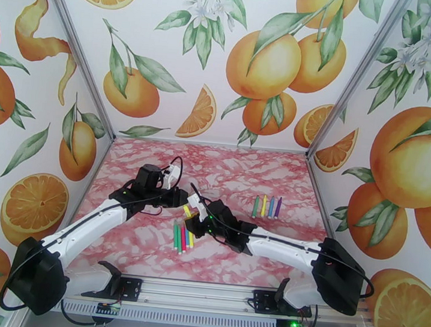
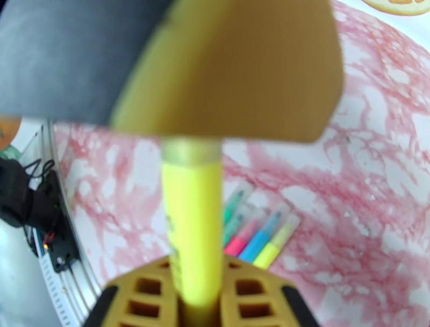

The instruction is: Open the pen caps

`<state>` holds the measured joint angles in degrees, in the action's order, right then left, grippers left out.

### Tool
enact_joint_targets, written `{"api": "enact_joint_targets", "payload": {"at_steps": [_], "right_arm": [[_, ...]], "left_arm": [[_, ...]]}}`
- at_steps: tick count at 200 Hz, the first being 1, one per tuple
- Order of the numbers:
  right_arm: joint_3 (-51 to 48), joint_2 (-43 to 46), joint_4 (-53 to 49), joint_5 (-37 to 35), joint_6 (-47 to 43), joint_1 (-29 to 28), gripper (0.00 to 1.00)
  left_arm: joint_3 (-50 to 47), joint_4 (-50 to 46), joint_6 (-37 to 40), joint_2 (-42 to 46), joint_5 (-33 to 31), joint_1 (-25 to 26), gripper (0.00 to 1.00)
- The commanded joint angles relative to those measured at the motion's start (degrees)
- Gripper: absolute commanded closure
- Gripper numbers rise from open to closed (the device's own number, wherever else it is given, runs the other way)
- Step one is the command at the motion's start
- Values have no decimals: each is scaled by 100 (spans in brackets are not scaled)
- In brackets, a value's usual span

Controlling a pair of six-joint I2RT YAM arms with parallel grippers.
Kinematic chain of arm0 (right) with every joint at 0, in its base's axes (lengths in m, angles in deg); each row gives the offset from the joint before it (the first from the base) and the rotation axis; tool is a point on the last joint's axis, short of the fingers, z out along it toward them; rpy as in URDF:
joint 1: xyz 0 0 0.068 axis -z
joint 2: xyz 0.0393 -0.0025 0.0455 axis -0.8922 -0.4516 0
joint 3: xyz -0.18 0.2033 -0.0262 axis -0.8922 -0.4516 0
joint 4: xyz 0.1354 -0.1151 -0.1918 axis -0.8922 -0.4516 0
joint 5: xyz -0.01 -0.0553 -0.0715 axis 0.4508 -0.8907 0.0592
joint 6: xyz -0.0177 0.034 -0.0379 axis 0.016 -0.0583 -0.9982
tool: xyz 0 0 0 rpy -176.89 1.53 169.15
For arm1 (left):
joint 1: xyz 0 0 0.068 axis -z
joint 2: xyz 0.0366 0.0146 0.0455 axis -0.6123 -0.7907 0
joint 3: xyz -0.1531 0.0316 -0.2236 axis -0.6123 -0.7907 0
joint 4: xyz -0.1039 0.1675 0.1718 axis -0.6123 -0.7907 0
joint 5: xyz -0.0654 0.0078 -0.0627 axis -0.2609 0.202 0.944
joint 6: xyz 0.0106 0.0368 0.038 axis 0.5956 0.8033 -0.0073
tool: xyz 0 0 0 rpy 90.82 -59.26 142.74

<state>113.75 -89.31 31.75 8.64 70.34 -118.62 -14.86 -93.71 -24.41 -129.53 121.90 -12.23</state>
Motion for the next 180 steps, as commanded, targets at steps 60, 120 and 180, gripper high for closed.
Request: {"api": "enact_joint_targets", "payload": {"at_steps": [60, 120, 180], "right_arm": [[-632, 367, 403, -223, 42, -182, 100], [-1024, 597, 615, -300, 22, -258, 100], [-885, 929, -201, -1637, 183, -249, 100]], "left_arm": [[109, 255, -331, 226, -1127, -403, 100], [206, 513, -620, 14, -909, -972, 100], [475, -476, 273, -263, -1293, -1009, 100]]}}
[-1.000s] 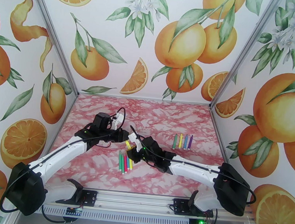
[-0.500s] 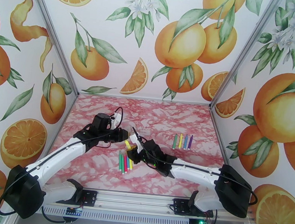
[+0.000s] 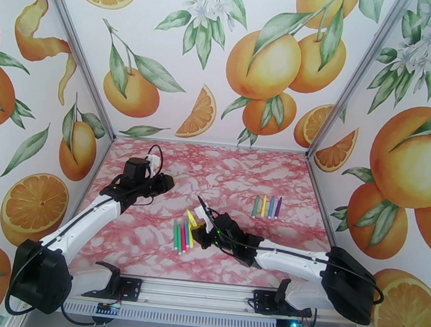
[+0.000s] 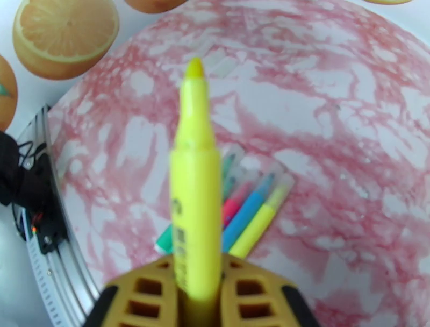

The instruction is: Open the pen caps

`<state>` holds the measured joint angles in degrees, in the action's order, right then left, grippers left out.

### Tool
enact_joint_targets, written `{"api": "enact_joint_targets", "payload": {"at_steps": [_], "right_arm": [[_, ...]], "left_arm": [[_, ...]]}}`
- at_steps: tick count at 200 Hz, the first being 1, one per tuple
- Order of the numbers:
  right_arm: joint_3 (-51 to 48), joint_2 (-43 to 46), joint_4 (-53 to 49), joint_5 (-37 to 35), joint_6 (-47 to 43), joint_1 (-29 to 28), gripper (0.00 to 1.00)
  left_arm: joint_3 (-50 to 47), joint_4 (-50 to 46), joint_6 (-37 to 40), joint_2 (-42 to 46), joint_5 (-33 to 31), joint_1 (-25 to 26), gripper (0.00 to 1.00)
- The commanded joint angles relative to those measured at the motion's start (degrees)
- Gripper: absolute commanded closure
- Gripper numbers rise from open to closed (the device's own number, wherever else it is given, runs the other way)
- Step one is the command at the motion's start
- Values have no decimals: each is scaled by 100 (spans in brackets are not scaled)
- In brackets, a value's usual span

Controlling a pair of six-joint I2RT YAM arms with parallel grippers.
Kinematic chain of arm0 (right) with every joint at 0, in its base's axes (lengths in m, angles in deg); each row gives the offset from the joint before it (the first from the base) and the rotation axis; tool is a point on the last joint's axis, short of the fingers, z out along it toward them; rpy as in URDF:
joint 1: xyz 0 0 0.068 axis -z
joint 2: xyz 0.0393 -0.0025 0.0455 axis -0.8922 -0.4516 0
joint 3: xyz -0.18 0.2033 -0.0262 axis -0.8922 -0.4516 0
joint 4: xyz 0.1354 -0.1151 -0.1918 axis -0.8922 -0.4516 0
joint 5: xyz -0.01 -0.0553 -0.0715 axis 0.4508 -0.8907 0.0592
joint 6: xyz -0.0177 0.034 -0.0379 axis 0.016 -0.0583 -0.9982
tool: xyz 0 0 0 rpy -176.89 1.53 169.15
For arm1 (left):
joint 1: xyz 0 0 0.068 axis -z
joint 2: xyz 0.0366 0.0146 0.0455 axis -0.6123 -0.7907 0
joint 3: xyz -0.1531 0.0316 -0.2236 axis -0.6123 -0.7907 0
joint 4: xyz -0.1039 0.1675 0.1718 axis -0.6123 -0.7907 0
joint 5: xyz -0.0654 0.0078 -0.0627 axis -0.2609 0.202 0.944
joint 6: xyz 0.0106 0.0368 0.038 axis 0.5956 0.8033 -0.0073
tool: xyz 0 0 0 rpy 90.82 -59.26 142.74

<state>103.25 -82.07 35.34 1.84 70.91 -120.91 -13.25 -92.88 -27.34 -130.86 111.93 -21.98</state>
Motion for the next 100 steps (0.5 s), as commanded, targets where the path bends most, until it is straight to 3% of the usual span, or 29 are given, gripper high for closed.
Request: {"api": "enact_joint_targets", "payload": {"at_steps": [1, 29, 100], "right_arm": [[173, 217, -585, -980, 134, -13, 100], [449, 290, -1308, -1449, 339, 214, 100], [934, 160, -2624, -1929, 830, 1464, 100]], "left_arm": [[320, -580, 584, -133, -302, -37, 100], [474, -1160, 1091, -355, -606, -39, 100], [1069, -2266, 1949, -1202, -1558, 7, 100]]}}
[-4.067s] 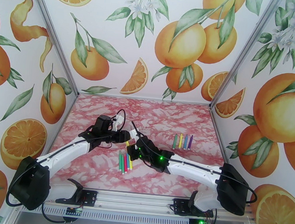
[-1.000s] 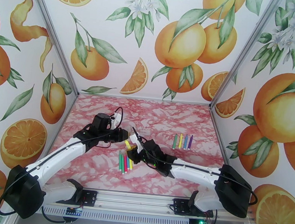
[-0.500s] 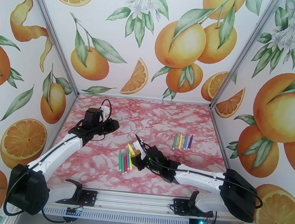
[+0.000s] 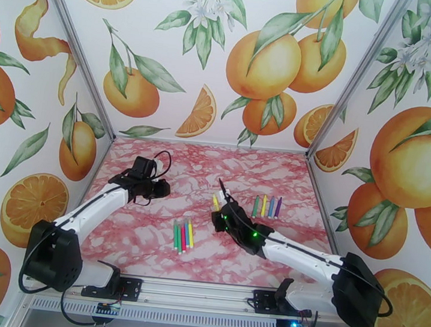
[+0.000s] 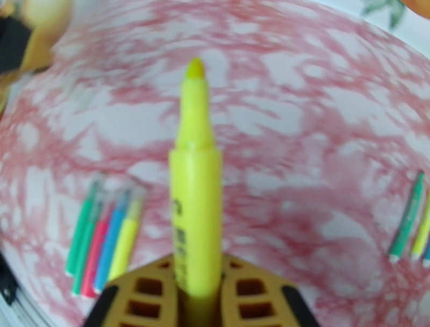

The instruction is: Open the pen caps

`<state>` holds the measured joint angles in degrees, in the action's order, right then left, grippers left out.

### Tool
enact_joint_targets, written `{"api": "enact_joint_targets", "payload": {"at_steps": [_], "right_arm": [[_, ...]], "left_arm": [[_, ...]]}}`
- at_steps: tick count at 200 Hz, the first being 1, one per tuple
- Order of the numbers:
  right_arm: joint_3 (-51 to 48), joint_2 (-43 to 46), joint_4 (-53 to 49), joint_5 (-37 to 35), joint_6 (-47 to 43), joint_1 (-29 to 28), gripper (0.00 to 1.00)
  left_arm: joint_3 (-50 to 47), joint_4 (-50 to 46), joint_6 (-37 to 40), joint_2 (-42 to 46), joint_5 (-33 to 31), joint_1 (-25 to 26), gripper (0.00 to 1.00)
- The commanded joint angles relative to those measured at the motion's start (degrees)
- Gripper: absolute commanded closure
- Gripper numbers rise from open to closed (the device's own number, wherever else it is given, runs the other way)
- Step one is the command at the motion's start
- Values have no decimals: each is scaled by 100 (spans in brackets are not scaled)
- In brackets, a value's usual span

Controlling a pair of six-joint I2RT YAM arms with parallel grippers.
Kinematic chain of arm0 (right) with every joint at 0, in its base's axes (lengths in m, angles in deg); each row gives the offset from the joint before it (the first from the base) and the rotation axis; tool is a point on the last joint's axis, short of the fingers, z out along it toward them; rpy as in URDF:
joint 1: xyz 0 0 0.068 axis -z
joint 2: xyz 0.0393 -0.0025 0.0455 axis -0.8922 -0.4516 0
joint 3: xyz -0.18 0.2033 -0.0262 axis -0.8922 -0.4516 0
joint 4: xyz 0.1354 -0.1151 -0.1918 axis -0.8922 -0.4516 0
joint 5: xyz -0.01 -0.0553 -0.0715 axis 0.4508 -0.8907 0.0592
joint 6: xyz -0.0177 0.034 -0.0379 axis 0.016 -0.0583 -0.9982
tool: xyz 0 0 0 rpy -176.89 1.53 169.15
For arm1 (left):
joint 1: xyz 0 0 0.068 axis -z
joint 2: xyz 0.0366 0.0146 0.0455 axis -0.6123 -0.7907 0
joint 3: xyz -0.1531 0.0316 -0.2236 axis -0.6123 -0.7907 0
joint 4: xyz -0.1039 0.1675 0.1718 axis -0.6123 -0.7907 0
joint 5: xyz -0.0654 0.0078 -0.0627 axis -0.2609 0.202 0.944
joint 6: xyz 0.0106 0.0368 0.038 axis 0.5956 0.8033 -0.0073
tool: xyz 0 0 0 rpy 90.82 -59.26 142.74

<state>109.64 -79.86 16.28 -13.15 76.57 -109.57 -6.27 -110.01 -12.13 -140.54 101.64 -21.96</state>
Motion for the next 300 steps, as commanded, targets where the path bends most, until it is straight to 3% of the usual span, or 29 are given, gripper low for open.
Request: {"api": "enact_joint_targets", "payload": {"at_steps": [1, 101, 224, 271, 300], "right_arm": [[302, -66, -731, -437, 266, 345, 100], [733, -946, -1283, -383, 508, 1562, 100], [1008, -1962, -1039, -434, 595, 1961, 100], [1011, -2178, -963, -640, 690, 1972, 100], [950, -2216, -895, -781, 714, 1980, 93]], "left_arm": [[378, -564, 431, -246, -549, 4, 100], [1032, -1081, 916, -1447, -1381, 123, 100], [1325, -976, 1015, -2434, -1594, 143, 100], [1443, -1086, 1024, -2688, -1725, 177, 95], [1439, -1094, 1023, -2744, -1728, 185, 92]]}}
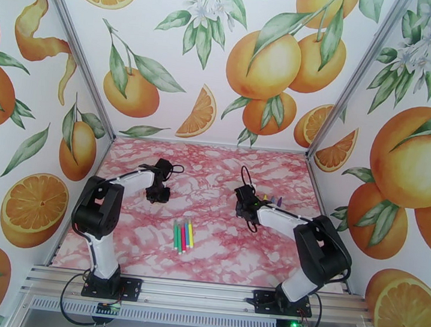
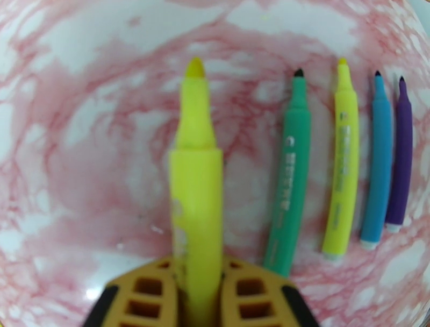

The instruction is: Open the pen caps

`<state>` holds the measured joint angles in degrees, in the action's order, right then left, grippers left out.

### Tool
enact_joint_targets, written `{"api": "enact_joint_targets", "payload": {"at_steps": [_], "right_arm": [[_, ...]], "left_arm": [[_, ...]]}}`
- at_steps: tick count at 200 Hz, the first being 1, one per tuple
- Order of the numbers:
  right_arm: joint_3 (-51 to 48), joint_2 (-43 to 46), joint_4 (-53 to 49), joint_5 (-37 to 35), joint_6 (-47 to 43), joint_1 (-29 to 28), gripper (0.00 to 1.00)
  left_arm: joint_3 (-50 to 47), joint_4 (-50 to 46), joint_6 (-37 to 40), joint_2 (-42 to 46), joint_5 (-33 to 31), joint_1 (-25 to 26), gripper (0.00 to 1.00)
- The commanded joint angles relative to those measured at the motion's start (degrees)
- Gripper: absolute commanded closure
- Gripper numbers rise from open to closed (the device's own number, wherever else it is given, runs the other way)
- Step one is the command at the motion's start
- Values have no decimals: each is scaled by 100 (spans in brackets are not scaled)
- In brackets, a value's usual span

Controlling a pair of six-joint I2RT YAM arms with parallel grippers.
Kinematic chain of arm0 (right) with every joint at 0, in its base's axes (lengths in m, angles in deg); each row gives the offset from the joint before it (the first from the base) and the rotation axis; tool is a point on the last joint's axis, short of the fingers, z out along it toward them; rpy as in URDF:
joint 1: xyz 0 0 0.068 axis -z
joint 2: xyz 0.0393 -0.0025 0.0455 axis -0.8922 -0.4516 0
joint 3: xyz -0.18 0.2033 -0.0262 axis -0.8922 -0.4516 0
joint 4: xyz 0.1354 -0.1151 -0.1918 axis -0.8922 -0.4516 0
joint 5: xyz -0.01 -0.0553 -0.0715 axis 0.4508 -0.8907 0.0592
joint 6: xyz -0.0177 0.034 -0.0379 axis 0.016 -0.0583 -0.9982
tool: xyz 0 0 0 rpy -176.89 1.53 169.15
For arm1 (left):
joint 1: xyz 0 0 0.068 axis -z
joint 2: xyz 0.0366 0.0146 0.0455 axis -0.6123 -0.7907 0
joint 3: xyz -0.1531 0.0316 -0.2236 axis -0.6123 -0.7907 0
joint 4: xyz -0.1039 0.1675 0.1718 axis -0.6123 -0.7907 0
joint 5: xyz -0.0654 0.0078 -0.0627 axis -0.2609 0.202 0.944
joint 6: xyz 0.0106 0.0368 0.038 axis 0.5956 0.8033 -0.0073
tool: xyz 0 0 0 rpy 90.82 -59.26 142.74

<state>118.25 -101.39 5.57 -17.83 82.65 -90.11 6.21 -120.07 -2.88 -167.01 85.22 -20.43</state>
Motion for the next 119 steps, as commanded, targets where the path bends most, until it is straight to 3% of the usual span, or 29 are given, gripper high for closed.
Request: {"api": "enact_joint_targets", "payload": {"at_steps": [1, 119], "right_arm": [[89, -63, 173, -320, 108, 30, 92], [89, -230, 217, -362, 158, 163, 80]], "left_arm": [[191, -93, 99, -98, -92, 33, 92], [227, -200, 93, -230, -344, 54, 84]]}}
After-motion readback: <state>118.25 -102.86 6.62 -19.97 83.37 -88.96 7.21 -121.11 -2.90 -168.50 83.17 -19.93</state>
